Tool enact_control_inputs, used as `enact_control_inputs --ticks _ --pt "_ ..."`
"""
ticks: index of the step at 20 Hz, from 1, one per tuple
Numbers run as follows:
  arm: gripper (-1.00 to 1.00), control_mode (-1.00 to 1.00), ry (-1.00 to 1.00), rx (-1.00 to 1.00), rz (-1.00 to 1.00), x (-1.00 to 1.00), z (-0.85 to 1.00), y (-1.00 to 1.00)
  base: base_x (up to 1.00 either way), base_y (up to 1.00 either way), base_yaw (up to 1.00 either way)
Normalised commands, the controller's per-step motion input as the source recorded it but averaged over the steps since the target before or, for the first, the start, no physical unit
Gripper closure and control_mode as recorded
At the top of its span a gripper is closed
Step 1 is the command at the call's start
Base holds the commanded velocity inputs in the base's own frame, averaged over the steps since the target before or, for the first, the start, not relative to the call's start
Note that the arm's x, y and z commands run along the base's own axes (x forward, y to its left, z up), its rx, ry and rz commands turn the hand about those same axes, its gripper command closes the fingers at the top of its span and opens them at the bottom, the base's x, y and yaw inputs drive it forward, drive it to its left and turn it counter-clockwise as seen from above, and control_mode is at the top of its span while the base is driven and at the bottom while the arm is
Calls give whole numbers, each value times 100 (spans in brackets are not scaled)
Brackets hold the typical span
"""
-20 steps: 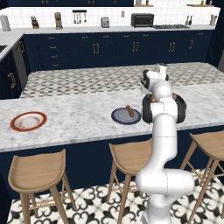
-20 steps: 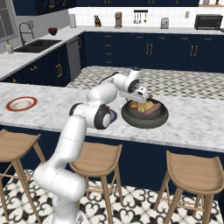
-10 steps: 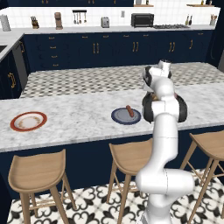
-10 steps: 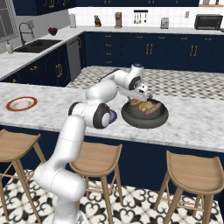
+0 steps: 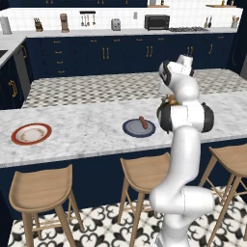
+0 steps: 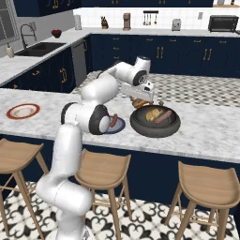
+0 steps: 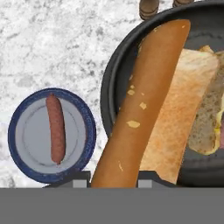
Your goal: Place one bun and one sausage from the bowl on each plate.
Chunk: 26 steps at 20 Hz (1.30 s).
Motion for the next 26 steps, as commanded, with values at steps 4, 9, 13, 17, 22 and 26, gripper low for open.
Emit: enact_control_inputs --ticks 4,9,13,17,22,26 --pt "100 -100 -19 -5 29 -83 0 92 0 0 0" --pt "100 -100 0 -4 34 -52 0 100 0 0 0" --pt "100 -100 7 0 27 5 2 88 0 0 0" --pt "100 -100 10 -3 20 29 -3 63 0 0 0" --pt "100 -100 1 -7 17 35 -34 28 0 0 0" --pt "100 -100 0 -11 1 21 -51 0 0 0 0"
